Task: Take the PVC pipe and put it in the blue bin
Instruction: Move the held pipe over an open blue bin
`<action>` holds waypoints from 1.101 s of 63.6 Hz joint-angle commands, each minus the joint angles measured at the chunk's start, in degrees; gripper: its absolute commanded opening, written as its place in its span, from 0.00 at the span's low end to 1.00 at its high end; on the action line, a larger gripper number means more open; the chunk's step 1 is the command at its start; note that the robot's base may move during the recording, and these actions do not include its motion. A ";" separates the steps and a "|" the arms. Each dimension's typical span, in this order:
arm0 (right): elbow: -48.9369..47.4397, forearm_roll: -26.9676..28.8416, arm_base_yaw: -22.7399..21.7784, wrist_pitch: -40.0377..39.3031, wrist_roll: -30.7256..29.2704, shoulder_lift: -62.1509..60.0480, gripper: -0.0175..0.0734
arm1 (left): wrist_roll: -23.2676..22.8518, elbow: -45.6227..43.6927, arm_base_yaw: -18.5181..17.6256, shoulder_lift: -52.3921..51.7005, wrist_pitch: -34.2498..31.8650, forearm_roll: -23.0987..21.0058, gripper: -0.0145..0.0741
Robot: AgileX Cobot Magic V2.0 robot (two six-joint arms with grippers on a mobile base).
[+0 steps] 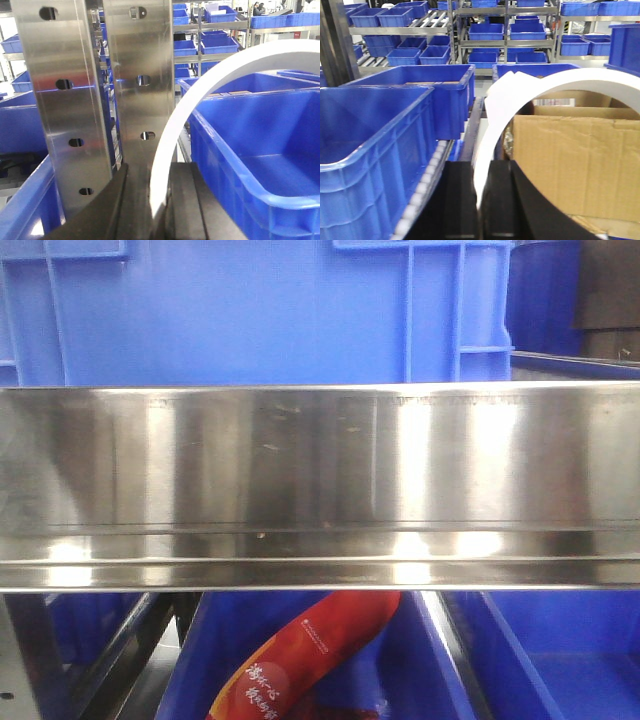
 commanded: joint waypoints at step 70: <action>-0.50 34.68 -0.16 -5.95 -28.75 4.80 0.01 | -0.01 -12.03 -14.80 18.68 -12.27 4.20 0.04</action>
